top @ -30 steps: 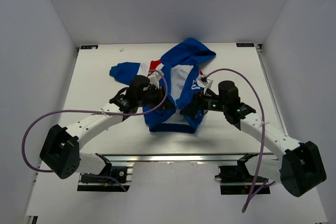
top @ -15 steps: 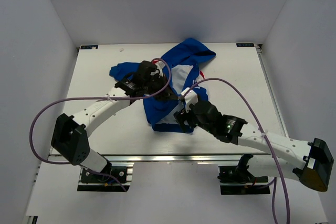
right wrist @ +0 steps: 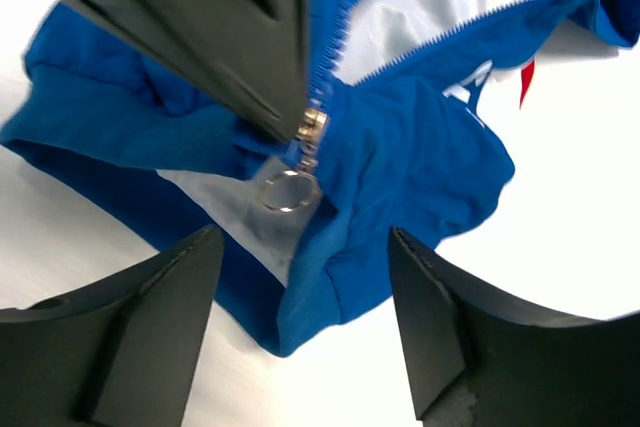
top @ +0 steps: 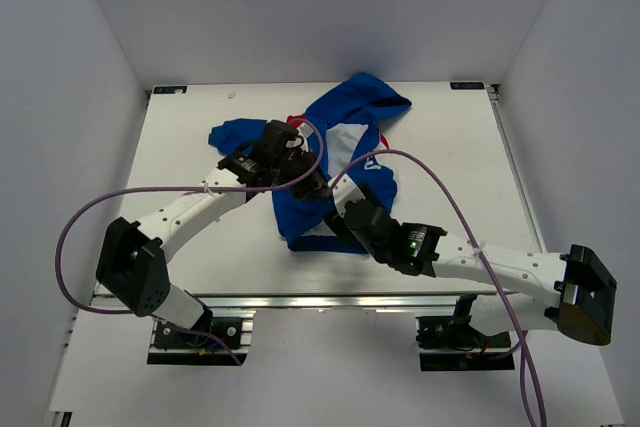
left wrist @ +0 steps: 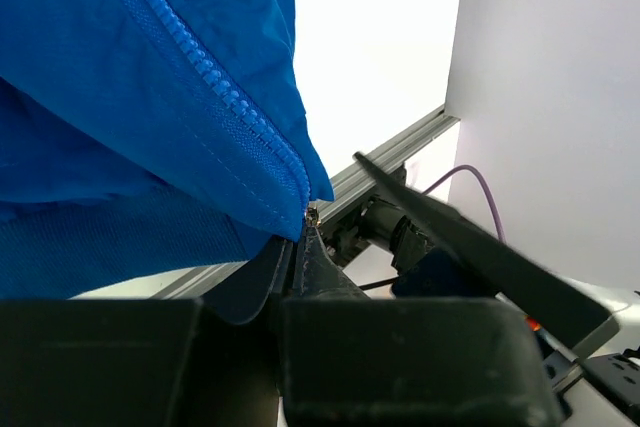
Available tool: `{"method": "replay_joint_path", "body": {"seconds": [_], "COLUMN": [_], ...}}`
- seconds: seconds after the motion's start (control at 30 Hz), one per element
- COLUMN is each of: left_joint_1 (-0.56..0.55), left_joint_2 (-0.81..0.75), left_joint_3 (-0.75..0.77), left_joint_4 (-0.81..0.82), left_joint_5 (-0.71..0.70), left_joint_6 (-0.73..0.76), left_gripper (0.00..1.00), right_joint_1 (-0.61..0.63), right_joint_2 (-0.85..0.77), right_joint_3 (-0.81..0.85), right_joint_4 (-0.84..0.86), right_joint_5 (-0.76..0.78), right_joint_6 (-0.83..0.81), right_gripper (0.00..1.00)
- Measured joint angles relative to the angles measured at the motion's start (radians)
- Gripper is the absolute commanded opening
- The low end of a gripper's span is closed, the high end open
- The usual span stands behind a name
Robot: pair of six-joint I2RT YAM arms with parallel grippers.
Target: Zip up the jacket
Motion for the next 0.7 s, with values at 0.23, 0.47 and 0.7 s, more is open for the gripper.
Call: {"method": "replay_joint_path", "body": {"seconds": [0.23,0.47,0.7], "left_joint_1": [0.002,0.002,0.002], "left_joint_2": [-0.005,-0.008,-0.023], "left_joint_3": [-0.01,-0.018,-0.018], "left_joint_4": [0.005,0.004,0.008], "left_joint_5": [0.001,0.002,0.002], "left_joint_6": [-0.011,-0.018,-0.017], "left_gripper": [0.0,0.0,0.0], "right_joint_1": [0.03,0.032,0.032], "right_joint_2": [0.016,0.027,0.079], "right_joint_3": [0.006,0.009,0.017], "right_joint_4": [0.04,0.078,0.097], "right_joint_5": [0.006,0.017,0.038], "right_joint_6": [-0.01,-0.012,-0.019], "right_gripper": [0.49,0.37,0.25]}}
